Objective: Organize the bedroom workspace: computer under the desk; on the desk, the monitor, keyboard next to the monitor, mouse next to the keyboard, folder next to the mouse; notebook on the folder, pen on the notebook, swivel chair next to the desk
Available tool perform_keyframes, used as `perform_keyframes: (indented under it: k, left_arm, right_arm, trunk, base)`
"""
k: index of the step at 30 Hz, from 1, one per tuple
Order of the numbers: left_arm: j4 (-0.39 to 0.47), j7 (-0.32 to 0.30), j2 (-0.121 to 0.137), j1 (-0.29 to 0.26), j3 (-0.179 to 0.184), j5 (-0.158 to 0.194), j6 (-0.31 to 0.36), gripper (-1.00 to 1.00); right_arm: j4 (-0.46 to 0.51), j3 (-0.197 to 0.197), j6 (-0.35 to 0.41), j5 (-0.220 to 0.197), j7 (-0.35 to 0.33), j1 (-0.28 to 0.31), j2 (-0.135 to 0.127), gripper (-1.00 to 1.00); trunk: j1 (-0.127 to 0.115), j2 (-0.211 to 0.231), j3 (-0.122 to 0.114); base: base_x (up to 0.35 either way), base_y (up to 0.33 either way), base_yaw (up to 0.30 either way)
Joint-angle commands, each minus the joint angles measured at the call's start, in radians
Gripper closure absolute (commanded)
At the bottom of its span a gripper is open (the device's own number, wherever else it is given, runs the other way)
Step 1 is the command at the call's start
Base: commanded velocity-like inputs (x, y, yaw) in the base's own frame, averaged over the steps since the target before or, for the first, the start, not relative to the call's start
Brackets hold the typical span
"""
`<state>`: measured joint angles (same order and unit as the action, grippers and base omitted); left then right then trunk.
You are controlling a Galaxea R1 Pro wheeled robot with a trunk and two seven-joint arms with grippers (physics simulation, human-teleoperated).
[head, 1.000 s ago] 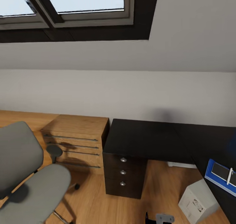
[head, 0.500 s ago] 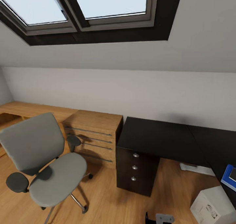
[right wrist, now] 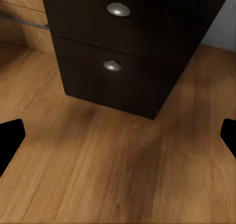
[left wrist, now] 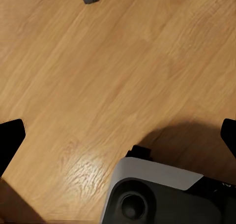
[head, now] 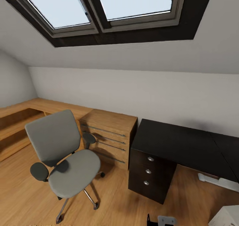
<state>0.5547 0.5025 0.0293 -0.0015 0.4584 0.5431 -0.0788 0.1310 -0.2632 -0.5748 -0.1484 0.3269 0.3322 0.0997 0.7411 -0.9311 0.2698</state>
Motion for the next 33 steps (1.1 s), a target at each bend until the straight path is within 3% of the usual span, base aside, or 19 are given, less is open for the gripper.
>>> perform_keyframes:
  k: [1, 8, 12, 16, 18, 21, 26, 33]
  left_arm:
    - [0.001, 0.007, 0.002, 0.000, 0.008, 0.011, -0.007, -1.00]
    - [-0.021, -0.007, 0.002, -0.001, 0.008, 0.011, -0.036, -1.00]
    - [-0.031, -0.079, 0.001, -0.001, 0.008, 0.011, -0.045, -1.00]
    - [-0.048, -0.109, -0.005, -0.001, 0.007, 0.013, -0.054, -1.00]
    - [-0.073, -0.114, -0.004, -0.001, 0.005, 0.016, -0.100, -1.00]
    - [-0.096, -0.116, -0.008, -0.001, 0.006, 0.017, -0.225, -1.00]
    - [-0.137, -0.110, -0.045, 0.000, 0.005, 0.017, -0.268, -1.00]
    - [-0.154, -0.110, -0.050, -0.001, 0.002, 0.018, -0.281, -1.00]
  right_arm:
    - [-0.001, -0.009, -0.003, -0.010, 0.003, 0.001, 0.000, -1.00]
    - [-0.001, -0.007, -0.004, -0.012, 0.003, 0.001, -0.002, -1.00]
    - [0.000, -0.003, -0.018, -0.014, 0.003, 0.001, -0.006, -1.00]
    - [-0.001, -0.004, -0.033, -0.015, 0.003, 0.001, -0.005, -1.00]
    - [-0.003, -0.006, -0.035, -0.016, 0.003, 0.001, -0.002, -1.00]
    - [-0.005, -0.005, -0.037, -0.017, 0.004, 0.001, -0.001, -1.00]
    - [-0.005, -0.003, -0.037, -0.017, 0.004, 0.001, -0.005, -1.00]
    - [-0.007, -0.003, -0.037, -0.019, 0.004, 0.001, 0.015, -1.00]
  trunk:
    - [0.000, -0.001, 0.001]
    - [0.000, -0.001, 0.001]
    - [0.000, -0.001, 0.001]
    - [0.000, -0.001, 0.001]
    - [0.000, -0.001, 0.001]
    - [0.000, -0.001, 0.001]
    - [0.000, -0.001, 0.001]
    - [0.000, -0.001, 0.001]
  base:
    - [0.000, 0.000, 0.280]
    - [0.000, 0.000, 0.280]
    - [0.000, 0.000, 0.280]
    - [0.000, 0.000, 0.281]
    - [0.000, 0.000, 0.282]
    - [0.000, 0.000, 0.283]
    - [0.000, 0.000, 0.283]
    - [0.000, 0.000, 0.283]
